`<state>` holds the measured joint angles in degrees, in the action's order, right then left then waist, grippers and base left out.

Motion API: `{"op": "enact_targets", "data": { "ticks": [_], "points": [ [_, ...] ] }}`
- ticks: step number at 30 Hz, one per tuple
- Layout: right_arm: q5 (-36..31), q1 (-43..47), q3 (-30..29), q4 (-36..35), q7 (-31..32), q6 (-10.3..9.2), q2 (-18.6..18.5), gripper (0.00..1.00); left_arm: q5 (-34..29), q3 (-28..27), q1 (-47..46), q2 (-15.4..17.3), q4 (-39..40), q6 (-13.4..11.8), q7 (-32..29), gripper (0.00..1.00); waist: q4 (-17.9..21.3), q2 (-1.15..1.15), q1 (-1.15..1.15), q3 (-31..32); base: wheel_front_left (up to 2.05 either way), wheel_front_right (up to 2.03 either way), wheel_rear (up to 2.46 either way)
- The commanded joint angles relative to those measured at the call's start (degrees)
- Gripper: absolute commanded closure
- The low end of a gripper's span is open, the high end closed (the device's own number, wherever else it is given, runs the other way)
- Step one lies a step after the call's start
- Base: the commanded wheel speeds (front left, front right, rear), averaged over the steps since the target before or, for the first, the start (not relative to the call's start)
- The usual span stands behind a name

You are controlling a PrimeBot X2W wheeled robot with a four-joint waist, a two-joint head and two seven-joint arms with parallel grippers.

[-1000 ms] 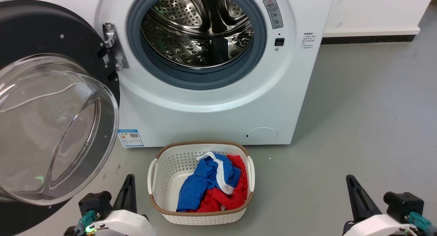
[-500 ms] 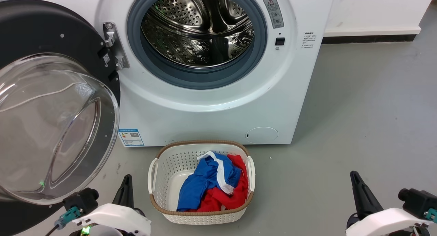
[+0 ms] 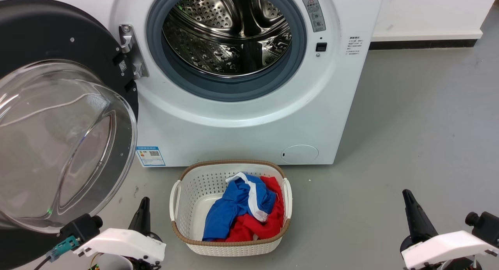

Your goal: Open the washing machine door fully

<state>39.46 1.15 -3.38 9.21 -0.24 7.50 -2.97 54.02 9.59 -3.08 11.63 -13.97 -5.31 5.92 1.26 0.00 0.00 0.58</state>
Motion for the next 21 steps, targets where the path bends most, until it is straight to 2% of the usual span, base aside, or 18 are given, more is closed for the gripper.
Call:
{"op": "enact_targets", "data": {
  "ticks": [1,18,19,21],
  "points": [
    [1.9,-1.6,-0.3,-0.5,0.2,-0.01,0.0,1.0,1.3,-0.9,-1.9,-0.1,0.7,0.6,-0.3,1.0,0.0,0.0,0.0,0.0,0.0,0.0,0.0],
    [15.2,-3.3,-1.0,0.9,1.9,-0.01,0.1,1.0,11.0,-4.8,-2.3,-2.3,0.6,3.8,-3.4,1.0,-0.3,0.0,0.0,-0.2,0.0,0.0,0.0],
    [18.6,-3.7,-1.2,1.2,2.3,-0.01,0.1,1.0,13.6,-5.9,-2.4,-2.8,0.5,4.7,-4.2,1.0,-0.3,0.0,0.0,-0.2,0.0,0.0,0.0],
    [21.3,-4.1,-1.4,1.5,2.7,-0.01,0.1,1.0,15.5,-6.6,-2.5,-3.4,0.5,5.3,-4.9,1.0,-0.4,0.0,0.0,-0.2,0.0,0.0,0.0]
  ]
}}
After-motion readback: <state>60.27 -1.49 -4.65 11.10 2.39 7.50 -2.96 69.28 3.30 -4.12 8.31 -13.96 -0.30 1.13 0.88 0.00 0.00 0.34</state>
